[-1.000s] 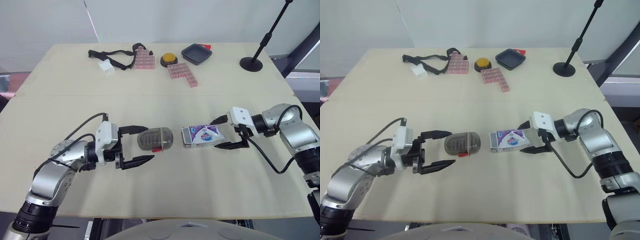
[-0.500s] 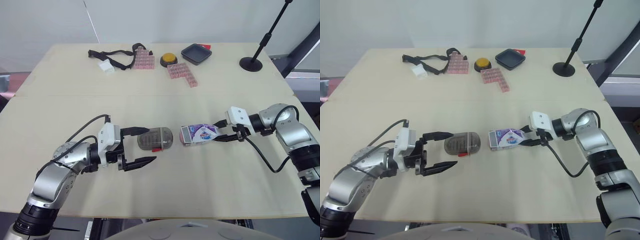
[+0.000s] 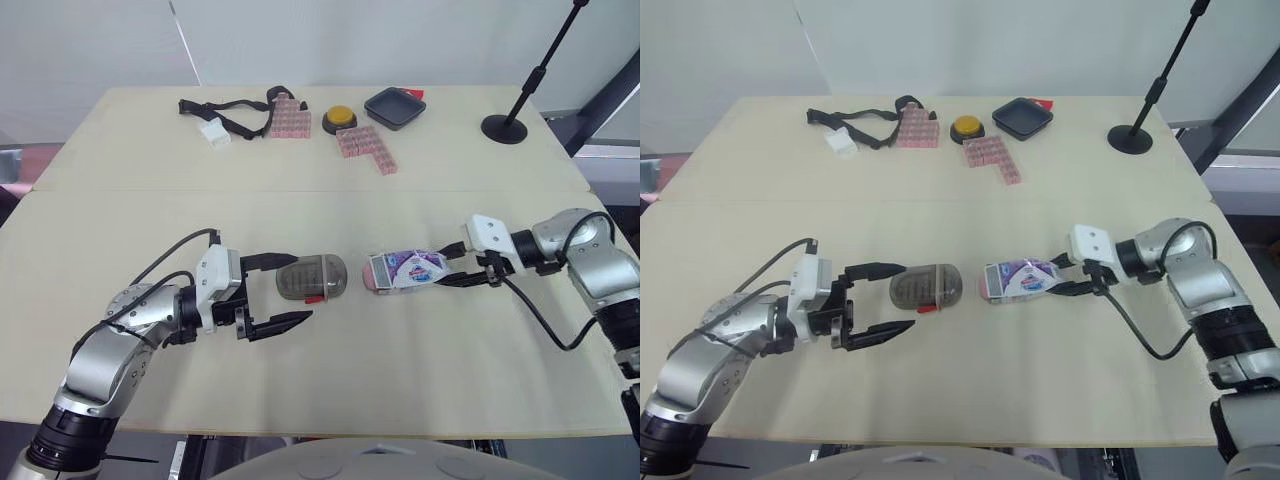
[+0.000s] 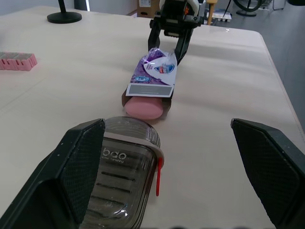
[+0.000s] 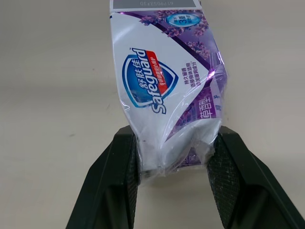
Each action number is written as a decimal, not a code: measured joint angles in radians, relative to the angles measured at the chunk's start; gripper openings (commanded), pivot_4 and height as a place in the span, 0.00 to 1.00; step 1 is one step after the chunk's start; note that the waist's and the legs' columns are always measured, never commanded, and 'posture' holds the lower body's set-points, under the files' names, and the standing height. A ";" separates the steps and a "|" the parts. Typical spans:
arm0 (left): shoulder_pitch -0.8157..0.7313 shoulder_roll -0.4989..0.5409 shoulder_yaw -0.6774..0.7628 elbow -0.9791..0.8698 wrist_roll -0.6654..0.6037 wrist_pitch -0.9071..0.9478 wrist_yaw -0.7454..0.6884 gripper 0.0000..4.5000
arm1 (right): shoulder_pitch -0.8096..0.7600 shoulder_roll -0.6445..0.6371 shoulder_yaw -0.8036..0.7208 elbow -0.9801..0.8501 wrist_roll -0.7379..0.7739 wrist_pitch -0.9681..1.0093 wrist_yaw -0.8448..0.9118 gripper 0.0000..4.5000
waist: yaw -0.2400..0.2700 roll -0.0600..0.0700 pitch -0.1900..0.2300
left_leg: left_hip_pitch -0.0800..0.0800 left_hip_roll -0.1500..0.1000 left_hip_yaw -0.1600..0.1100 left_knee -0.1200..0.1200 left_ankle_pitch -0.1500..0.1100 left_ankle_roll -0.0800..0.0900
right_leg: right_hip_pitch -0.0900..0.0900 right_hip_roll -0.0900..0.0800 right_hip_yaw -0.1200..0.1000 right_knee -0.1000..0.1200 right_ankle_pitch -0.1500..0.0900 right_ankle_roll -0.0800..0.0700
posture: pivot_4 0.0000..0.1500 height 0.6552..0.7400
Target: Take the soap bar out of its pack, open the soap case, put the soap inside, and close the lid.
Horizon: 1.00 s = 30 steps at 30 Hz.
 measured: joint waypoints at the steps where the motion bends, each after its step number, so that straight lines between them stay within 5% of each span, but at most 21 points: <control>1: 0.001 0.000 0.000 0.001 0.001 -0.001 -0.001 1.00 | 0.014 -0.021 -0.019 -0.012 0.007 0.006 0.004 0.45 | 0.000 0.000 0.000 | 0.000 0.000 0.000 0.000 0.000 0.000 | 0.000 0.000 0.000 0.000 0.000 0.000 | 1.00 1.00; 30: -0.032 0.011 -0.001 0.065 0.030 -0.005 -0.068 1.00 | 0.094 -0.217 -0.128 0.180 -0.006 -0.185 0.057 0.45 | 0.001 0.000 0.000 | 0.000 0.006 0.009 0.002 -0.001 0.001 | 0.000 0.002 0.001 0.000 0.000 0.000 | 1.00 1.00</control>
